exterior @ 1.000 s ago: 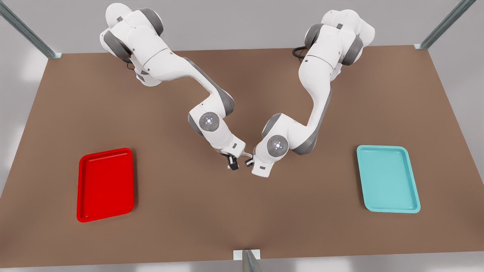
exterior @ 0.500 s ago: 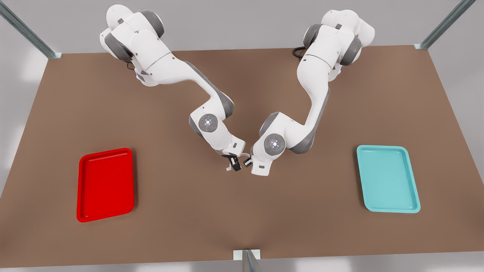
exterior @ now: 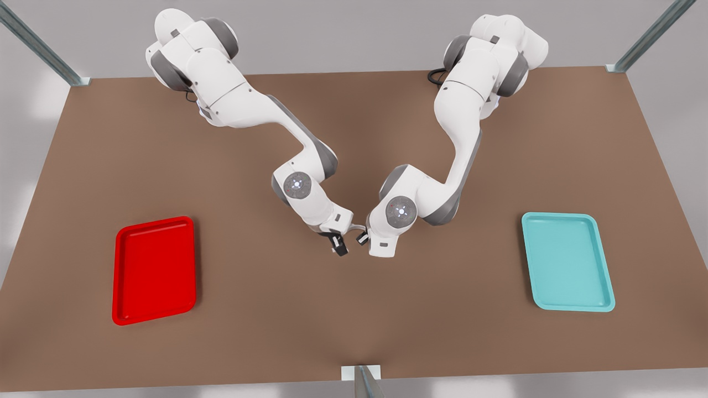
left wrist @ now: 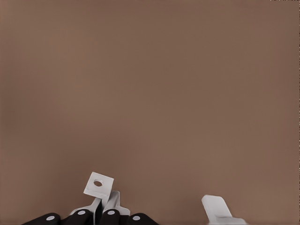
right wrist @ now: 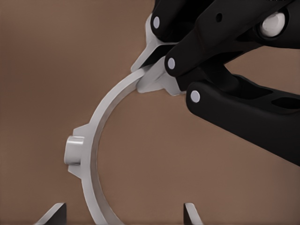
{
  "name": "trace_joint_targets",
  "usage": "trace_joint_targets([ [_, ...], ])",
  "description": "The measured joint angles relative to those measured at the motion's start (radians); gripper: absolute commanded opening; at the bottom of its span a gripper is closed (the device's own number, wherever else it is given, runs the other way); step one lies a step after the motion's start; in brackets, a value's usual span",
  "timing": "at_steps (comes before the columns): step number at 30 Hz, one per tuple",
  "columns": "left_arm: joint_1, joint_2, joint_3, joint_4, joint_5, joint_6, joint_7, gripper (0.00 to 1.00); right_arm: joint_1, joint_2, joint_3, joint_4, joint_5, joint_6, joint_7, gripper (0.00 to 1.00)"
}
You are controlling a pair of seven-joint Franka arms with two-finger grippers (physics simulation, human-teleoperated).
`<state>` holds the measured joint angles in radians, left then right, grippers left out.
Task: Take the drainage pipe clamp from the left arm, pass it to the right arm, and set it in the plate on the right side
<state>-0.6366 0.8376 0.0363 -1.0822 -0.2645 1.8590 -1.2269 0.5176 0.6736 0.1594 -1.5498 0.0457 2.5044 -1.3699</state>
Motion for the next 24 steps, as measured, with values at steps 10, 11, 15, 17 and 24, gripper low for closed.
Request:
trace_joint_targets([
  [10,-0.001,0.003,-0.001,0.007,-0.003,0.004,-0.022,1.0,0.003,0.0,0.0,0.006,-0.004,-0.003,-0.027,0.21],
  [11,-0.001,0.003,-0.001,0.008,-0.009,0.012,-0.022,1.0,0.004,0.0,0.0,0.006,-0.004,-0.004,-0.03,0.21],
  [15,-0.001,-0.001,-0.006,0.035,-0.016,0.0,-0.022,1.0,0.003,0.001,0.0,0.006,-0.003,-0.004,-0.035,0.21],
  [17,-0.001,-0.002,-0.009,0.043,-0.02,-0.015,-0.024,1.0,0.002,0.001,0.0,0.006,-0.002,-0.003,-0.037,0.21],
  [24,0.039,-0.05,-0.005,0.075,-0.043,-0.114,-0.031,1.0,-0.003,0.0,0.0,0.009,0.001,-0.002,-0.042,0.21],
])
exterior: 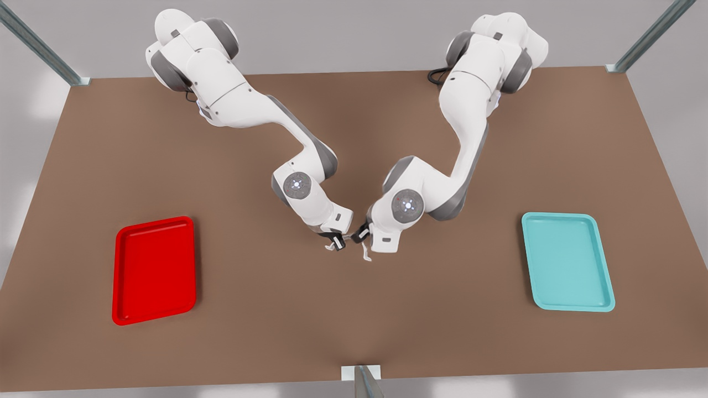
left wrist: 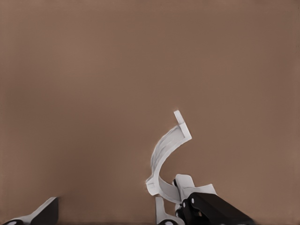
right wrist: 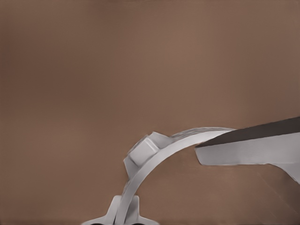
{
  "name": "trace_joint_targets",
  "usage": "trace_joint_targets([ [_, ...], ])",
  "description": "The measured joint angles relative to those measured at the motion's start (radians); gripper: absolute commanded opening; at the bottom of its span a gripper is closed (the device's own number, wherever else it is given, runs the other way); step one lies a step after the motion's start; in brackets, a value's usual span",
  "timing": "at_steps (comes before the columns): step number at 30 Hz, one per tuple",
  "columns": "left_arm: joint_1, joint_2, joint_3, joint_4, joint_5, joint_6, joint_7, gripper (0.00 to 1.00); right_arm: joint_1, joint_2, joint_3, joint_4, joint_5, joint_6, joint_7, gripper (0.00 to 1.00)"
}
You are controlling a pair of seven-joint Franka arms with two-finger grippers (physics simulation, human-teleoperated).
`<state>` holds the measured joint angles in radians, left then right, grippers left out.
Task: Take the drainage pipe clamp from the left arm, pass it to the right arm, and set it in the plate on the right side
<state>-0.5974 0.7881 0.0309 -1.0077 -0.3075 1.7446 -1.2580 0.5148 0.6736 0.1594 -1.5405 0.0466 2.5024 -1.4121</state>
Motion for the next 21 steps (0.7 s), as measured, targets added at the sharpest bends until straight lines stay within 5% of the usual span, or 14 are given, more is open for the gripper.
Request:
trace_joint_targets([
  [5,0.239,-0.133,0.02,0.051,0.037,-0.191,0.061,1.0,-0.049,-0.004,-0.002,0.004,-0.001,-0.004,-0.003,0.21],
  [9,0.345,-0.226,0.017,0.088,0.21,-0.39,0.25,1.0,-0.303,-0.016,-0.017,-0.004,-0.006,-0.037,-0.018,0.21],
  [13,0.616,-0.59,-0.191,-0.42,0.323,-0.349,0.456,1.0,-0.536,-0.041,-0.043,-0.037,-0.019,-0.118,-0.044,0.21],
  [21,0.687,-0.631,-0.223,-0.477,0.331,-0.309,0.743,1.0,-0.612,-0.125,-0.238,-0.198,-0.061,-0.178,-0.082,0.21],
])
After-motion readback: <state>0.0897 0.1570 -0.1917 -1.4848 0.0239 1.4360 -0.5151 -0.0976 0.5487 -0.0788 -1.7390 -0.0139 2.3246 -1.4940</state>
